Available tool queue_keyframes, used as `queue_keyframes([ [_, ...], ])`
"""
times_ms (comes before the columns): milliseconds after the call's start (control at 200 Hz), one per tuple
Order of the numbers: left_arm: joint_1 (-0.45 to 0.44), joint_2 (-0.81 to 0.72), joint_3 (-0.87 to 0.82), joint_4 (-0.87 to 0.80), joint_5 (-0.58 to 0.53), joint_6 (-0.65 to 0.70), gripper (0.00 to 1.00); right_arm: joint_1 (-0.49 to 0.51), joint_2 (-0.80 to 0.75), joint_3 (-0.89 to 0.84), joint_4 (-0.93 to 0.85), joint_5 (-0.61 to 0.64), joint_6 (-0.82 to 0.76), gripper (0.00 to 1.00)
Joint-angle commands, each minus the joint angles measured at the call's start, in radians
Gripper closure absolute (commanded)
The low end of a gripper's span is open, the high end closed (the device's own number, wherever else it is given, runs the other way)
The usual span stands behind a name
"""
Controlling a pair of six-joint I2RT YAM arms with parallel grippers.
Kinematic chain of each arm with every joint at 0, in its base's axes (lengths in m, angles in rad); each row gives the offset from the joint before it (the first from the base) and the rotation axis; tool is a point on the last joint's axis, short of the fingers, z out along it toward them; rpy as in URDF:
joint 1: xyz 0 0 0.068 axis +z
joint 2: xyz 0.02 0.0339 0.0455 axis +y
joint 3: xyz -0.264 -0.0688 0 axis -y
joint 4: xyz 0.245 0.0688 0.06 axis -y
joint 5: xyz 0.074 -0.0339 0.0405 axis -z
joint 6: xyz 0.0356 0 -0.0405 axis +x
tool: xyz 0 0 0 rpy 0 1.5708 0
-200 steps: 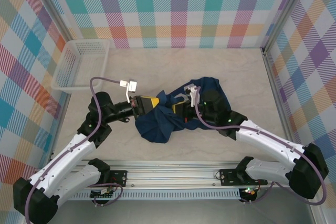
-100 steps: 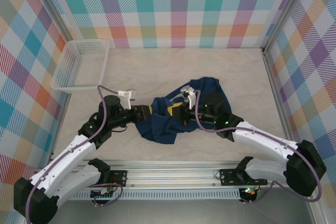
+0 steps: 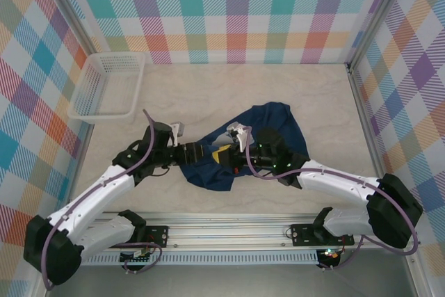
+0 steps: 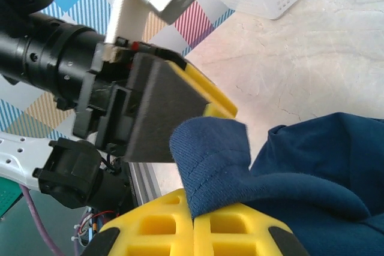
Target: Fold the inside-out t-shirt
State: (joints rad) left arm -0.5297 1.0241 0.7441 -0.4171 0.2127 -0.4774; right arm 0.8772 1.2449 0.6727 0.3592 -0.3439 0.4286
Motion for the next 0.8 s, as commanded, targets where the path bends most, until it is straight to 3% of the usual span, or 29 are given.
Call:
queue_keyframes([
  [0, -0.012, 0.049, 0.05, -0.026, -0.031, 0.012, 0.31, 0.006, -0.014, 0.018, 0.023, 0.022, -0.018, 1.0],
  [240, -0.035, 0.005, -0.018, -0.018, -0.019, -0.039, 0.29, 0.007, -0.016, 0.036, -0.007, 0.067, -0.024, 1.0],
  [390, -0.04, 0.041, -0.055, -0.011, 0.009, -0.064, 0.33, 0.007, -0.021, 0.046, -0.015, 0.092, -0.029, 1.0],
  [630, -0.041, 0.061, -0.104, 0.061, 0.116, -0.125, 0.52, 0.008, -0.045, 0.044, -0.026, 0.136, -0.039, 1.0],
  [795, -0.04, 0.027, -0.128, 0.131, 0.156, -0.162, 0.78, 0.006, -0.078, 0.042, -0.102, 0.25, -0.034, 1.0],
])
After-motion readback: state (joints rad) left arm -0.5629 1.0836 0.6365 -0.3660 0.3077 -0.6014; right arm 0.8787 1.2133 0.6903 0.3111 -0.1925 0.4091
